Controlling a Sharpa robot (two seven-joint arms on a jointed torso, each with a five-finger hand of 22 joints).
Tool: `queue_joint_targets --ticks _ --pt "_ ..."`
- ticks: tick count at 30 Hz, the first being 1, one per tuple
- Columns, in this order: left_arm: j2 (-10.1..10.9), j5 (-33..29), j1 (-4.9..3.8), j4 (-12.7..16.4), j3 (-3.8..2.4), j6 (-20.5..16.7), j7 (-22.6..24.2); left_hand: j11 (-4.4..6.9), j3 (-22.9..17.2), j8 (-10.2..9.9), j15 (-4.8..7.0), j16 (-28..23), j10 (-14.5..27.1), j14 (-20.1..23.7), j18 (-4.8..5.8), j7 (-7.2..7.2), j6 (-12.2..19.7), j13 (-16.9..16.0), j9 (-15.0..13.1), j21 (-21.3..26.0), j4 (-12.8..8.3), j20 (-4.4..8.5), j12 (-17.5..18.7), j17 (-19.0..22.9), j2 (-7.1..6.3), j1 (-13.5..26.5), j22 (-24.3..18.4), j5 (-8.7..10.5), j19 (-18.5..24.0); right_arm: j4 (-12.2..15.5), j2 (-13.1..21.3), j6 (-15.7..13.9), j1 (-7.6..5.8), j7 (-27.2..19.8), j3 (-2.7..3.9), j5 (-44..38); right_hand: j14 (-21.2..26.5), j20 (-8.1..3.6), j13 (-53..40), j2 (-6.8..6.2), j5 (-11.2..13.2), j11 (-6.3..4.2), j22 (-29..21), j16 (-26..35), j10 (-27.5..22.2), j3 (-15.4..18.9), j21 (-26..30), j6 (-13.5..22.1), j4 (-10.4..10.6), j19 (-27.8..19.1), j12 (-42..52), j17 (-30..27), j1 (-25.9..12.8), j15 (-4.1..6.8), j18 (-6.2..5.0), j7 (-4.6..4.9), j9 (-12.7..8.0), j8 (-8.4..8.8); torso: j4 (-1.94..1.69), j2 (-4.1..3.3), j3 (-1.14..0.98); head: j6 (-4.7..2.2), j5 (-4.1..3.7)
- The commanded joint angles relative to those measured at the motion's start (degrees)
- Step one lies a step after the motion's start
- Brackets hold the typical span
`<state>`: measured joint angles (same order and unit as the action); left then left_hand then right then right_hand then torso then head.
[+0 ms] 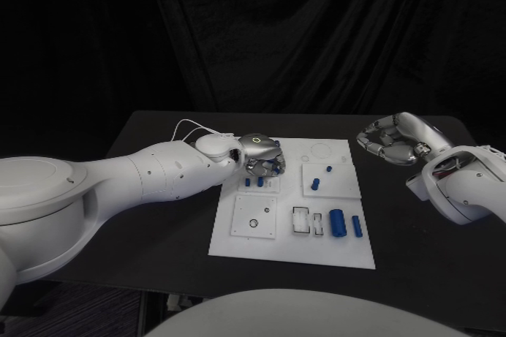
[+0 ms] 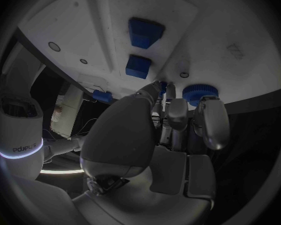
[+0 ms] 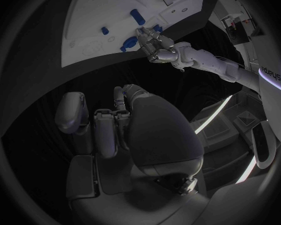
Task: Assemble the parts on the task board
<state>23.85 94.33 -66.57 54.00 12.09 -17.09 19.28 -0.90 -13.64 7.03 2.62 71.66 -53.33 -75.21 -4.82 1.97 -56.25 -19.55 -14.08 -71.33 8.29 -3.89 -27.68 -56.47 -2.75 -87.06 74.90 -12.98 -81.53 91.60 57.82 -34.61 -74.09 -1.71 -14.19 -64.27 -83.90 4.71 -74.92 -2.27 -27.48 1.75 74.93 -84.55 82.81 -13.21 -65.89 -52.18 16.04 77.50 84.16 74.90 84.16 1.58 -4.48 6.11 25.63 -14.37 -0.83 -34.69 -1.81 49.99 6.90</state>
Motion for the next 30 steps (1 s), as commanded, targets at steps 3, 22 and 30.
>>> queue_joint_targets --ticks 3,22,30 --pt "0.4 0.0 0.11 0.4 -0.05 -3.2 1.0 0.33 -0.6 0.4 0.59 0.1 -1.1 -0.1 0.74 0.44 -0.9 -0.4 -0.5 -0.2 -0.4 0.55 0.1 0.3 0.26 -0.3 9.8 -0.84 -0.1 0.1 0.1 0.5 0.11 1.1 0.04 -0.1 -3.2 -0.17 -8.4 -0.03 -0.4 -0.02 7.9 0.0 -0.1 -0.5 0.0 0.3 0.0 0.3 -0.1 9.9 0.7 0.2 -0.78 0.05 0.1 -0.31 0.01 0.01 0.0 0.01 0.03" --pt "8.6 0.0 -4.63 10.7 -0.04 -4.8 -1.5 0.48 -1.0 1.1 0.79 -0.7 -2.1 0.2 0.68 1.29 -2.5 -0.8 -1.5 0.1 -0.8 0.88 1.4 1.9 -0.43 0.4 9.7 -0.93 0.0 0.3 0.7 0.9 0.09 1.7 0.04 -0.1 -3.1 -0.17 -8.0 -0.03 -0.4 0.0 7.8 0.2 -0.6 -0.5 0.3 0.3 0.0 0.2 -0.4 9.7 0.7 0.2 -0.85 0.08 0.1 -0.32 -0.08 0.03 0.0 0.01 -0.02" --pt "11.0 0.0 -5.61 13.2 -0.01 -2.1 -2.5 0.37 -1.4 1.2 0.7 -1.7 -2.4 0.9 0.53 1.37 -2.9 -0.8 -1.8 0.9 -1.0 0.85 2.0 3.4 -0.36 0.4 9.4 -0.79 0.4 0.2 0.6 1.0 0.09 1.7 0.04 -0.1 -3.1 -0.17 -7.8 -0.02 -0.4 0.01 7.8 0.3 -0.8 -0.5 0.4 0.4 0.0 0.1 -0.6 9.7 0.7 0.19 -0.86 0.09 0.1 -0.35 0.03 0.07 -0.11 0.01 0.24"
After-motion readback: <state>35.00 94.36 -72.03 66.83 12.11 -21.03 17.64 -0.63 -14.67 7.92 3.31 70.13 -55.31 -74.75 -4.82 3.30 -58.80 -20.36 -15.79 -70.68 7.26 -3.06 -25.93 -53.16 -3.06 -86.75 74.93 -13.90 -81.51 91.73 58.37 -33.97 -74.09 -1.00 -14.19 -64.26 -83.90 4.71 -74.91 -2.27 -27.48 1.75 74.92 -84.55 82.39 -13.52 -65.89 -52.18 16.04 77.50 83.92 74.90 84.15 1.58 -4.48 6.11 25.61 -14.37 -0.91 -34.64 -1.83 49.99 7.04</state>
